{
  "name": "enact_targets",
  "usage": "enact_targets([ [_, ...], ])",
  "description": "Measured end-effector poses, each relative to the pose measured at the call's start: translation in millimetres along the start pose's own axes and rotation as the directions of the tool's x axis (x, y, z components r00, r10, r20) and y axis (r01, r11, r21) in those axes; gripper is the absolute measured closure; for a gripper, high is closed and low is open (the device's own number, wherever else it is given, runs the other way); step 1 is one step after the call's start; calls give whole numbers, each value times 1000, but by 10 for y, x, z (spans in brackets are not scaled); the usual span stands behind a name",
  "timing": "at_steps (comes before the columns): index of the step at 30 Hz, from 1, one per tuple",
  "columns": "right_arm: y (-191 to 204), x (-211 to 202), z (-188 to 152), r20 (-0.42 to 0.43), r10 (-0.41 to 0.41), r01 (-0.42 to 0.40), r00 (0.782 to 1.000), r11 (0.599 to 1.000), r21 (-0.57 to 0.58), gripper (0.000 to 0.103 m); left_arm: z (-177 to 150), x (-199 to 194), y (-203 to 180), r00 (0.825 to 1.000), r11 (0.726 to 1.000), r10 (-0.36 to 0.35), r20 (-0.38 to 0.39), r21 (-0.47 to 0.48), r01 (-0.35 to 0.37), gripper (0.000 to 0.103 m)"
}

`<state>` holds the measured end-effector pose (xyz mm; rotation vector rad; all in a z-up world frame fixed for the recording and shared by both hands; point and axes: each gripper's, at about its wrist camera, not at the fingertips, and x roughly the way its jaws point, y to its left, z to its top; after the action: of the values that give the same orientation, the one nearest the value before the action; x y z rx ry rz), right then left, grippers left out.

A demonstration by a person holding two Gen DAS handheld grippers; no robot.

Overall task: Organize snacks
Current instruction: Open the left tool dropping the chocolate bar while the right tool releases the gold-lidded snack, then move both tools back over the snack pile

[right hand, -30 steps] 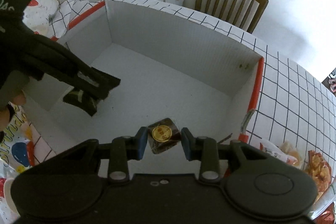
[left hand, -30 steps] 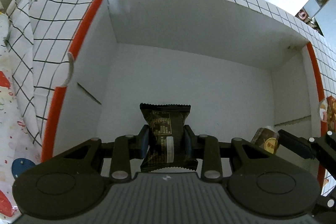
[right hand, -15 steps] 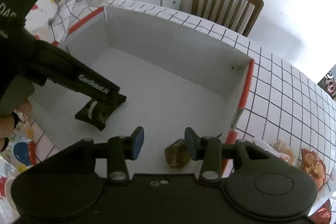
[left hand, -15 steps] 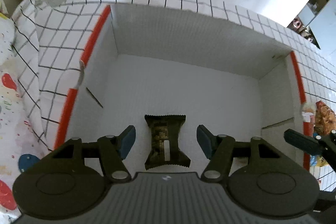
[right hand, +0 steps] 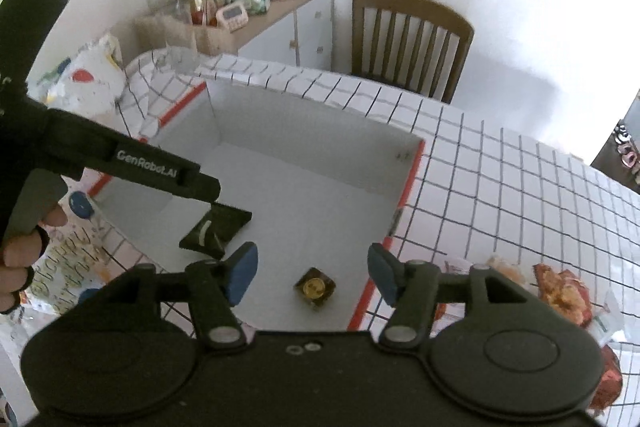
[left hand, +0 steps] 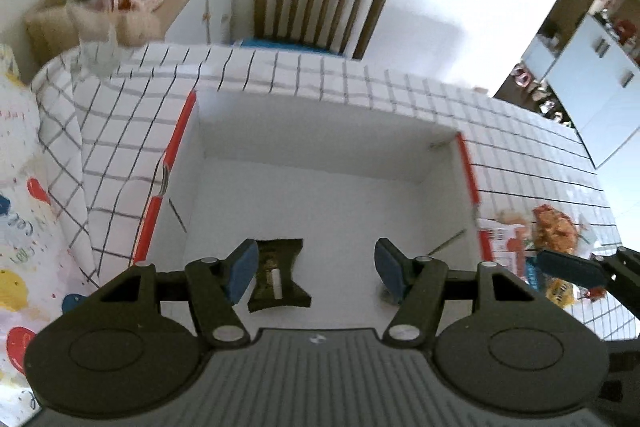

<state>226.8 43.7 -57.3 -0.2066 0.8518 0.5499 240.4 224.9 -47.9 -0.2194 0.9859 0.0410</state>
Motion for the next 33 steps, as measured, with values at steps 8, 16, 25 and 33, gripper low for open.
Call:
enact_targets([
  [8, -70, -410, -75, 73, 7, -11, 997, 999, 44, 39, -110, -364, -204, 997, 998, -33, 75, 64, 28, 39],
  [16, -205, -837, -189, 161, 6, -20, 987, 996, 83, 31, -276, -667, -508, 986, 988, -71, 153, 148, 48, 31],
  [25, -438, -1224, -406, 239, 9, -30, 971, 996, 84, 18, -430, -856, -891, 976, 983, -92, 196, 172, 58, 30],
  [33, -786, -1547, -647, 292, 20, -48, 956, 995, 88, 5, -628, -983, -1338, 963, 981, -95, 254, 188, 47, 19],
])
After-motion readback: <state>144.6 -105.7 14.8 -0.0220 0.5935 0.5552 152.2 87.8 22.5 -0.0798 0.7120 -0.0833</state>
